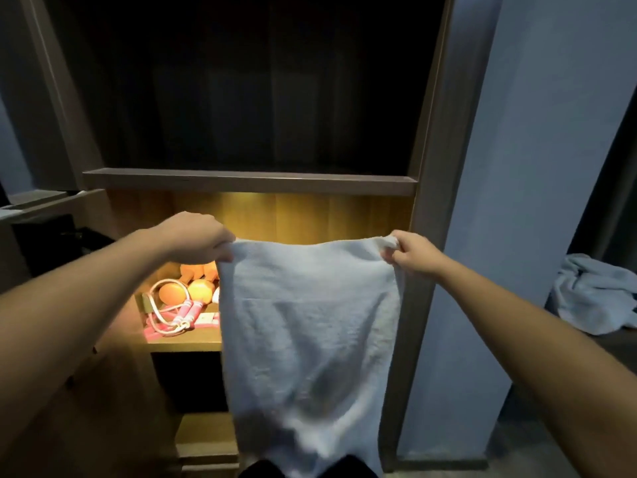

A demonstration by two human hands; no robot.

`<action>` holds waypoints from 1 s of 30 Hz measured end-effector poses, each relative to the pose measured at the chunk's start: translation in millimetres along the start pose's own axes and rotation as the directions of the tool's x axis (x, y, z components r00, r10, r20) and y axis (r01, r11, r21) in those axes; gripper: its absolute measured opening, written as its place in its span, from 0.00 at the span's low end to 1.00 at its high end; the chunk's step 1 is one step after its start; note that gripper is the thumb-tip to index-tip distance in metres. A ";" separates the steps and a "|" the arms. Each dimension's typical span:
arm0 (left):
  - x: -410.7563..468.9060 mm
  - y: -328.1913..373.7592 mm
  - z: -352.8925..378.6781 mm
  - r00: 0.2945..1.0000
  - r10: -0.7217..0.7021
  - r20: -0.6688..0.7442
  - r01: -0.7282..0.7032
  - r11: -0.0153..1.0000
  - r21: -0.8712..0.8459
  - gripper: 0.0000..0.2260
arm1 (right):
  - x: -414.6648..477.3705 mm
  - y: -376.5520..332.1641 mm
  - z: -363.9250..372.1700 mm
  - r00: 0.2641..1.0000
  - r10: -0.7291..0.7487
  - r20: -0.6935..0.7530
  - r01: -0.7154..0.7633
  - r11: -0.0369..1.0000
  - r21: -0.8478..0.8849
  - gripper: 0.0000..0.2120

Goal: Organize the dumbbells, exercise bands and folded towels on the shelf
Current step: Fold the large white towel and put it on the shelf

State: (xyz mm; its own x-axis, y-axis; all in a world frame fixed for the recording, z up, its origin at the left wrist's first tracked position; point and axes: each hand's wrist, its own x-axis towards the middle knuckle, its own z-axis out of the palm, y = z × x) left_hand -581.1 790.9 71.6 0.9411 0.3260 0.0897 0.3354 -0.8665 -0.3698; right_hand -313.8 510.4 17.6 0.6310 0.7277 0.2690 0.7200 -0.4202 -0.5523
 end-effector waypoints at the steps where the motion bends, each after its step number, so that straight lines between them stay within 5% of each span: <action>1: 1.9 0.1 -4.3 1.000 -0.005 -0.023 0.005 1.000 -0.010 0.10 | 1.4 -1.0 -1.8 0.999 -0.006 -0.039 0.007 0.999 0.035 0.04; 4: 1.6 -14.8 -31.6 0.978 -0.059 -0.198 0.059 0.998 -0.007 0.09 | 9.3 -14.3 -24.2 0.974 -0.100 -0.204 0.116 0.991 0.068 0.12; 7: -6.8 -29.8 -37.8 0.773 0.040 -0.634 -0.036 0.999 0.020 0.04 | 9.3 -20.6 -32.4 0.863 -0.153 -0.482 0.246 0.960 0.135 0.14; 8: -10.9 -28.2 -32.1 0.753 0.053 -0.656 -0.076 0.997 -0.006 0.03 | 7.8 -19.8 -27.2 0.871 -0.150 -0.469 0.230 0.966 0.118 0.11; 11: -3.0 -15.4 -0.8 0.970 0.116 -0.211 -0.094 0.989 0.114 0.07 | 5.3 -3.6 7.4 0.995 -0.020 -0.095 0.014 0.998 -0.061 0.03; 13: 4.1 -14.5 5.3 0.993 0.064 -0.102 -0.056 0.995 0.084 0.08 | 9.1 -1.6 16.9 0.994 0.047 -0.102 -0.045 0.999 0.019 0.03; 16: 15.7 -21.3 1.7 0.988 0.018 -0.153 -0.018 1.000 0.001 0.07 | 14.3 -5.8 7.0 0.985 0.051 -0.165 -0.032 0.993 0.116 0.04; 19: 12.1 -36.1 -25.3 0.956 -0.032 -0.291 0.027 0.999 -0.018 0.05 | 14.6 -27.7 -21.8 0.940 -0.106 -0.324 0.137 0.988 0.073 0.06; 22: 4.9 -47.1 -22.6 0.794 0.012 -0.608 -0.036 0.999 -0.027 0.05 | 8.4 -37.6 -29.5 0.853 -0.184 -0.489 0.263 0.960 0.098 0.09; 23: 1.8 -43.8 -14.3 0.814 0.029 -0.580 -0.052 0.998 -0.024 0.05 | 8.2 -32.4 -21.7 0.892 -0.190 -0.411 0.235 0.970 0.062 0.07; 26: 2.8 -20.1 17.6 0.991 0.035 -0.132 -0.026 0.997 0.068 0.07 | 8.2 -2.3 19.5 0.998 -0.030 -0.059 0.027 0.999 -0.045 0.03; 30: 8.5 -14.8 17.3 0.990 -0.071 -0.120 0.035 0.959 -0.281 0.06 | 8.5 2.9 15.3 0.979 0.030 -0.203 -0.015 0.997 0.078 0.03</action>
State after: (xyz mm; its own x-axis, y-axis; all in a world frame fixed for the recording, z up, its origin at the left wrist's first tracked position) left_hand -578.8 813.0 61.9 0.9131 0.3392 0.2263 0.3667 -0.9258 -0.0920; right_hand -310.8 523.7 6.2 0.6980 0.5893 0.4068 0.6859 -0.3871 -0.6162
